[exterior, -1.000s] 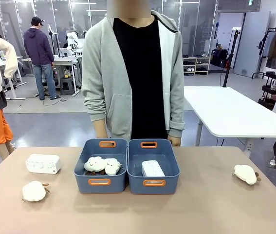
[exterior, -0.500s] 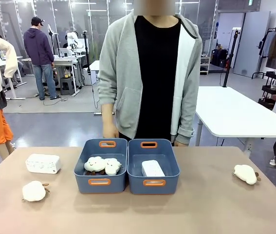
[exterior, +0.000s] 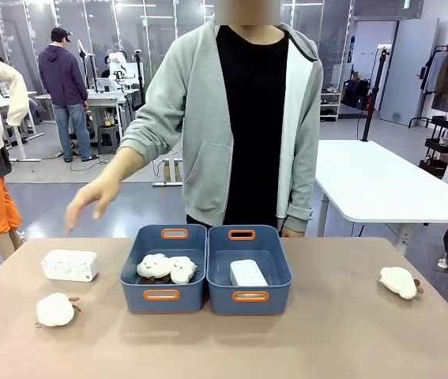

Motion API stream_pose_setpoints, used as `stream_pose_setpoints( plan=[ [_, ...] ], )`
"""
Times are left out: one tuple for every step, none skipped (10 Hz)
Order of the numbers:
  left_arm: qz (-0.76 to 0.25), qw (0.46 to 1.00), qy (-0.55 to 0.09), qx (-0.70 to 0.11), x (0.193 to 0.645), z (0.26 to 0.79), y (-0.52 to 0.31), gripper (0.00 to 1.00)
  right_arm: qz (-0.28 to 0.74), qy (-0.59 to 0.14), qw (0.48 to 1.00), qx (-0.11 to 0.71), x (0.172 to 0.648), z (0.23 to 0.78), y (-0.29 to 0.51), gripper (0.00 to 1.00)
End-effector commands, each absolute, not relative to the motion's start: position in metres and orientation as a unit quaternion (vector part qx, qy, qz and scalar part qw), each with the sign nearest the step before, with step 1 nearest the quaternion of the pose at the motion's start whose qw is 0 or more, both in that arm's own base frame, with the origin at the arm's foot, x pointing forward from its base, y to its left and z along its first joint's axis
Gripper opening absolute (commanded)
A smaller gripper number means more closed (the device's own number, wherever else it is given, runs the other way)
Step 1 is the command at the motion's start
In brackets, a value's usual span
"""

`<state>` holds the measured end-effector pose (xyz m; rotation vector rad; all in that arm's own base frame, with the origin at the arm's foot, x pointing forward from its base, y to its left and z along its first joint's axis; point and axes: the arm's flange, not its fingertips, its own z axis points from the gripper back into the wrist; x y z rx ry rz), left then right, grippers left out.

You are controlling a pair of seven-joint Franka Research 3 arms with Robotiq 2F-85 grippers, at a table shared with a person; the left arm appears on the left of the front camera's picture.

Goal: Sort the digital clocks into the basket.
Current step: Pick up the Digital clock from the table and place it into the empty Plastic storage basket.

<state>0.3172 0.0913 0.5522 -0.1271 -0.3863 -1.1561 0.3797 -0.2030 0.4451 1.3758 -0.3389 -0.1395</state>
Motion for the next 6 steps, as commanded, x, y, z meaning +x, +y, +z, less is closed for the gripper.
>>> stream_pose_setpoints(
  plan=[
    [-0.522, 0.831, -0.177, -0.08, 0.3197, 0.5543, 0.0881, 1.0, -0.068, -0.147, 0.758, 0.631, 0.3777, 0.4466, -0.2026, 1.0],
    [-0.522, 0.831, -0.177, -0.08, 0.3197, 0.5543, 0.0881, 1.0, -0.068, -0.147, 0.758, 0.631, 0.3777, 0.4466, -0.2026, 1.0],
    [-0.522, 0.831, -0.177, -0.08, 0.3197, 0.5543, 0.0881, 1.0, -0.068, -0.147, 0.758, 0.631, 0.3777, 0.4466, -0.2026, 1.0],
    [-0.522, 0.831, -0.177, -0.08, 0.3197, 0.5543, 0.0881, 1.0, -0.068, -0.147, 0.758, 0.631, 0.3777, 0.4466, -0.2026, 1.0],
    [-0.522, 0.831, -0.177, -0.08, 0.3197, 0.5543, 0.0881, 1.0, -0.068, -0.147, 0.758, 0.631, 0.3777, 0.4466, -0.2026, 1.0],
    [-0.522, 0.831, -0.177, -0.08, 0.3197, 0.5543, 0.0881, 1.0, -0.068, -0.147, 0.758, 0.631, 0.3777, 0.4466, -0.2026, 1.0]
  ],
)
